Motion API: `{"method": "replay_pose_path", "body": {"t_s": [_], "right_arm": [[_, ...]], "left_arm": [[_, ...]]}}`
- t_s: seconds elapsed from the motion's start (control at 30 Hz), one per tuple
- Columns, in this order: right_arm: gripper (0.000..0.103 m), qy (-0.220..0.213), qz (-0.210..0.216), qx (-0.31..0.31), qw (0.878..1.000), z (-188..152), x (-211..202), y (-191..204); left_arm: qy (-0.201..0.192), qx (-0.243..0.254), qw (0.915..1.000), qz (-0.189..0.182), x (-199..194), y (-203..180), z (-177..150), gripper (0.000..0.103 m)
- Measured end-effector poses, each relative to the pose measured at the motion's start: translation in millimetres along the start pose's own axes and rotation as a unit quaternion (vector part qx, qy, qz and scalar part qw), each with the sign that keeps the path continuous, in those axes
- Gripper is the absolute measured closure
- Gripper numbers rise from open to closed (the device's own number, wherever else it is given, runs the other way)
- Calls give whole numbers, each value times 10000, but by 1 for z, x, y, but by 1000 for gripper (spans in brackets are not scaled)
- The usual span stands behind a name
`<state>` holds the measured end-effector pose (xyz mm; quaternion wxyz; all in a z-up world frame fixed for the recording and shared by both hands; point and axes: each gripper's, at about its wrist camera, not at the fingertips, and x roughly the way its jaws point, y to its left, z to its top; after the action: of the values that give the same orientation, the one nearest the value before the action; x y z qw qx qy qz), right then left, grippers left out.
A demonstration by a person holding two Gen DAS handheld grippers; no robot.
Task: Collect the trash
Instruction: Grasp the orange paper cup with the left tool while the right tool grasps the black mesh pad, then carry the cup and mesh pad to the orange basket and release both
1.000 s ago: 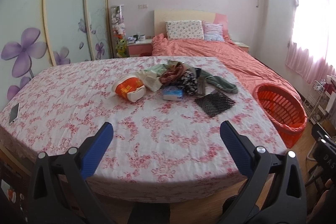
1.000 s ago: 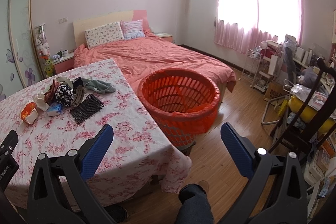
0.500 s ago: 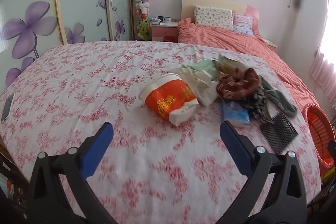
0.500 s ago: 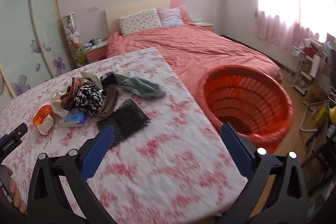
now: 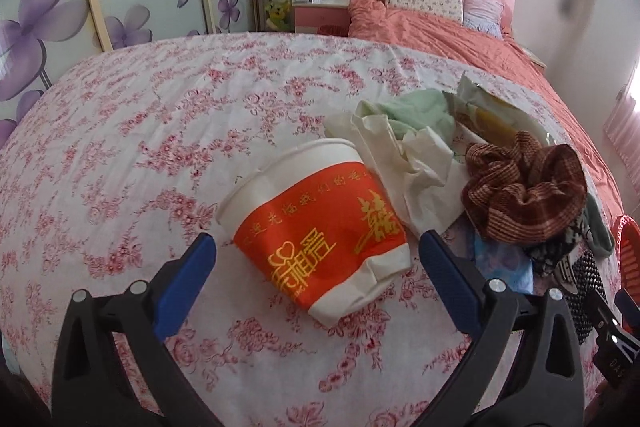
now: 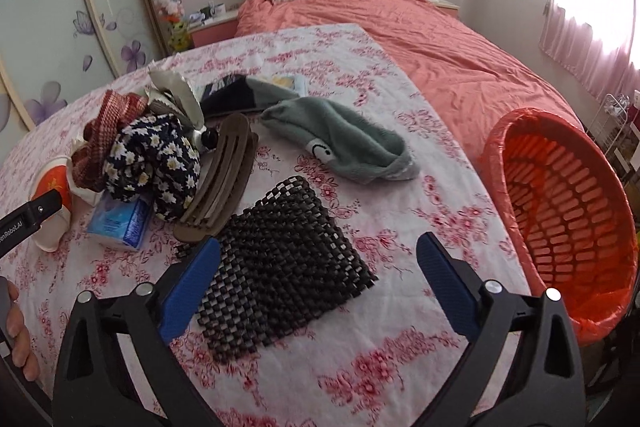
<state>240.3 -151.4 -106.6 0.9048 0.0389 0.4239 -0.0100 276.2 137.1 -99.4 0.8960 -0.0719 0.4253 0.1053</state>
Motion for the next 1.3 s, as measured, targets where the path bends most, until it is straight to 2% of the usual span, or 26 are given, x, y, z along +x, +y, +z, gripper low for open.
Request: {"method": "replay_pose_path", "body": {"t_s": [0.17,0.3,0.37,0.43,0.67,0.73,0.8,0.93,1.17,1.3], "right_arm": [[23,164,25,-98,9998,-1,10,6],[43,93,144,-189,9997,-4,4,8],[52,81,161,-198,9996,-6,2,6],[61,73,183,-176,9997,-6,1,4],[61,51,149,-116,9998,-6,3,8],[67,59,178,-100,9998,-6,2,8],[77,92,250,-44,9996,-5,2,6],[87,103,289,44,9995,-4,2,1],[90,-76,296,114,9995,-2,-10,-11],[90,-337,245,144,9990,2,-28,-16]], "left_arm": [[113,6,9999,1,13,1,3,4],[192,32,9998,-81,19,7,4,10],[221,100,9996,-121,19,13,4,17],[246,95,9996,-126,19,19,4,18],[358,-107,9993,-34,27,36,7,18],[354,-108,9993,-46,27,36,8,19],[328,-81,9994,-68,27,36,8,27],[263,-74,9996,-63,23,39,7,28],[16,93,10000,-19,4,41,6,28],[-167,184,9997,-41,-16,35,7,28]]}}
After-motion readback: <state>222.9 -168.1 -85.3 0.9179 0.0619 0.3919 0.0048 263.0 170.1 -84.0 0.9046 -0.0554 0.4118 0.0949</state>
